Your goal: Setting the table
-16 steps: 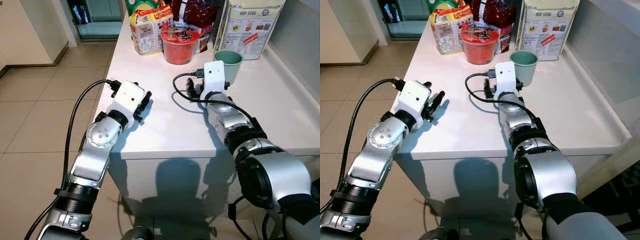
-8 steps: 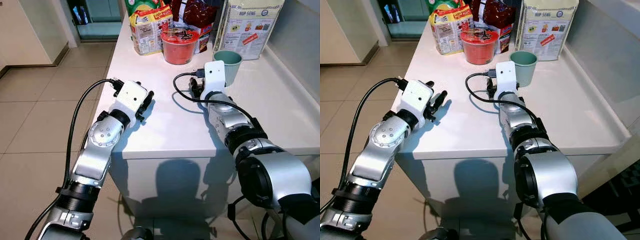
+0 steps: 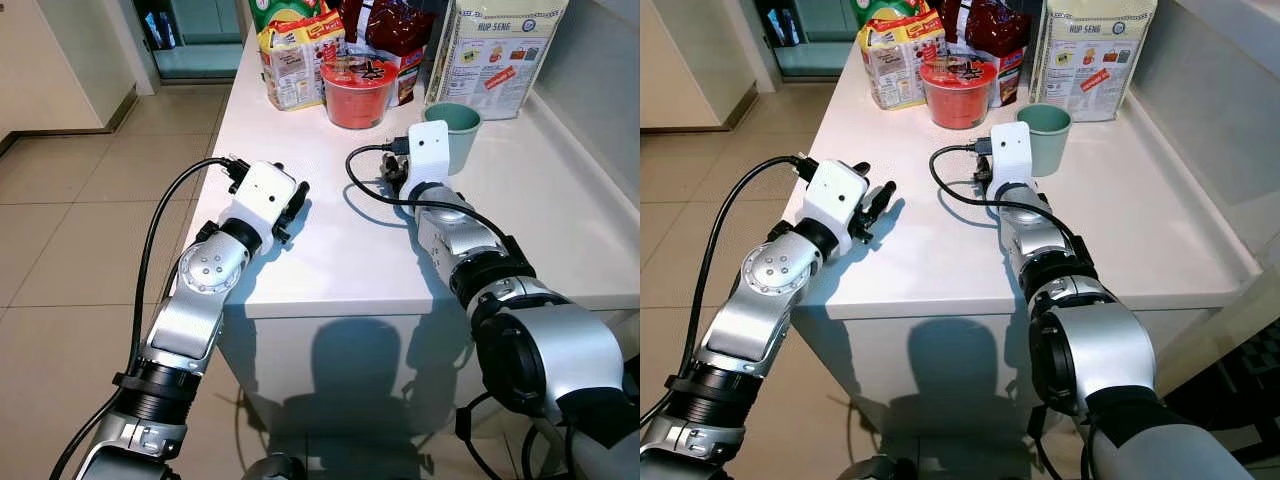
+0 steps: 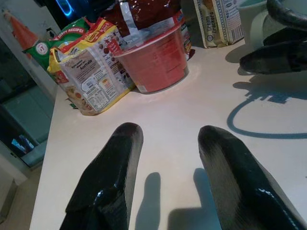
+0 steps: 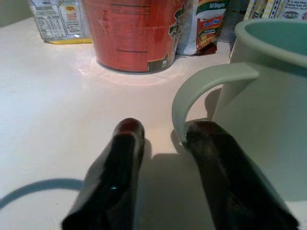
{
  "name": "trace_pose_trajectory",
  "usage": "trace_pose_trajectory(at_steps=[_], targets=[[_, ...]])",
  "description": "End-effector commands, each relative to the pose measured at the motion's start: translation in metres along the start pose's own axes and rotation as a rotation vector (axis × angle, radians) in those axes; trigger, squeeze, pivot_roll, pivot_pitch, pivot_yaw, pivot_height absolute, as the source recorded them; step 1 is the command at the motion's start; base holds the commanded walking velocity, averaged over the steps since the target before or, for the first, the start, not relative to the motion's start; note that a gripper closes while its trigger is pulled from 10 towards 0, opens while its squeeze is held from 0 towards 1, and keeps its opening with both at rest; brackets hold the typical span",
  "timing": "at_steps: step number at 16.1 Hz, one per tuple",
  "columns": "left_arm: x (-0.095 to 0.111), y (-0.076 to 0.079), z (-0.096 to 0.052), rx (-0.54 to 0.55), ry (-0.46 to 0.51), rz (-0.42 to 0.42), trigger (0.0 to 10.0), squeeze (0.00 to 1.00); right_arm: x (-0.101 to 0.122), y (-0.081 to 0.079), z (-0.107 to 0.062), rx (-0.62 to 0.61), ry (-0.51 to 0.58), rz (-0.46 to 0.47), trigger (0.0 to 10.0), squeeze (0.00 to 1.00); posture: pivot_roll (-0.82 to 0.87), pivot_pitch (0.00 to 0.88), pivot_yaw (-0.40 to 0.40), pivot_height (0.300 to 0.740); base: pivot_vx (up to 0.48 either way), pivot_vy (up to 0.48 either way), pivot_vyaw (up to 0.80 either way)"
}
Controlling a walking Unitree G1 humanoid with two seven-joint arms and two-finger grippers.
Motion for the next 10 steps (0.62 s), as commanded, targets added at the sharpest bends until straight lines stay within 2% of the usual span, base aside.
trace_pose_trajectory(at_steps=[1, 8, 9, 10], targets=[[0.0027, 0.0016, 0.0024, -0.016, 0.008, 0.012, 10.0, 0.0, 0.0198, 0.0036, 0.0027, -0.002, 0.068, 0.013, 0.0, 0.0, 0.18, 0.089, 0.047, 0.74, 0.0, 0.0, 0.0], [0.0075, 0.0044, 0.0064, -0.025, 0.033, 0.004, 10.0, 0.0, 0.0284, 0.0062, -0.0023, 0.056, 0.183, 0.058, 0.0, 0.0, 0.14, 0.08, 0.045, 0.74, 0.0, 0.0, 0.0], [0.0076, 0.0053, 0.0075, -0.028, 0.034, 0.001, 10.0, 0.0, 0.026, 0.003, -0.003, 0.066, 0.174, 0.031, 6.2, 0.0, 0.13, 0.077, 0.047, 0.74, 0.0, 0.0, 0.0], [0.0077, 0.0068, 0.0088, -0.034, 0.036, -0.001, 10.0, 0.0, 0.0255, 0.0005, -0.0037, 0.079, 0.177, 0.013, 10.0, 0.0, 0.12, 0.075, 0.047, 0.74, 0.0, 0.0, 0.0]])
Point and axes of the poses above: a point about 5 cm out from each wrist's last joint towards the gripper, its own z axis pointing out of the wrist towards the gripper, its own x axis along the axis of the wrist's last joint, y = z × x, the point moved 1 cm from there along z, pointing out of the wrist towards the gripper, and after that the axes turned 6 degrees about -z, right-handed, at the moved point
